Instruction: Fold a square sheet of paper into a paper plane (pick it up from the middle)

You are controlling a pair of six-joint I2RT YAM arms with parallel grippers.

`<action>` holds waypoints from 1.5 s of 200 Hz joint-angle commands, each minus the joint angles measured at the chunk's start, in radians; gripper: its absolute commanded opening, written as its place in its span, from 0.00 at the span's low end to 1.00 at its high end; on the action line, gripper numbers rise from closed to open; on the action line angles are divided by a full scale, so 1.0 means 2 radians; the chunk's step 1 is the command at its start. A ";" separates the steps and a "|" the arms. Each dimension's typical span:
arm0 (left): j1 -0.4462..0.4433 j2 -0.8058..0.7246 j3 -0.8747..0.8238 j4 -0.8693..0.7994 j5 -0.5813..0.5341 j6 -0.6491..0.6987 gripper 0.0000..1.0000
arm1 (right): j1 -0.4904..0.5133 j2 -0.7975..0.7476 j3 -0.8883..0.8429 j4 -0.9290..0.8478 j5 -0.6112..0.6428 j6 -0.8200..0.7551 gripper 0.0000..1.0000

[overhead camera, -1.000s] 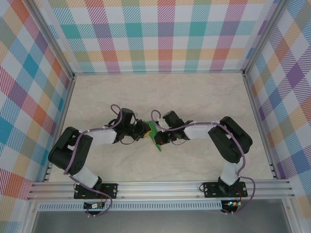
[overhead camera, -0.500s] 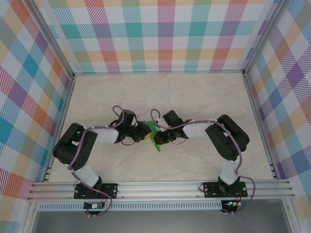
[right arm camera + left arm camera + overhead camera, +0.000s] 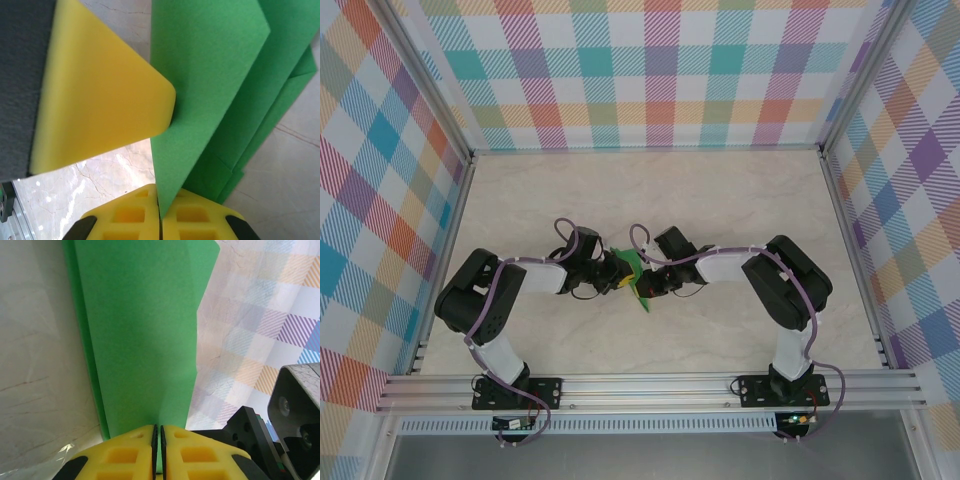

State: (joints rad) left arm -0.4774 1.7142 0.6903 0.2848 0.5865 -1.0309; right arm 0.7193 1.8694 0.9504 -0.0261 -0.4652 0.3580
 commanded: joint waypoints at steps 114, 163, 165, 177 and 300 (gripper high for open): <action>-0.004 0.020 0.020 0.007 0.006 0.012 0.12 | -0.009 -0.017 0.010 -0.062 -0.047 0.046 0.19; -0.004 0.021 0.019 0.007 0.006 0.012 0.12 | -0.010 -0.020 0.010 -0.065 -0.050 0.052 0.21; -0.004 0.021 0.019 0.007 0.006 0.012 0.12 | -0.010 -0.021 0.011 -0.066 -0.050 0.052 0.21; -0.004 0.020 0.018 0.007 0.006 0.012 0.12 | -0.011 -0.025 0.012 -0.068 -0.046 0.054 0.23; -0.004 0.018 0.017 0.008 0.007 0.012 0.12 | -0.016 -0.031 0.011 -0.076 -0.037 0.058 0.13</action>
State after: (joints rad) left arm -0.4774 1.7447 0.7059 0.2913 0.5869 -1.0275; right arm 0.6933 1.8355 0.9699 -0.1600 -0.5243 0.4721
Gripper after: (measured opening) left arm 0.124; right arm 0.157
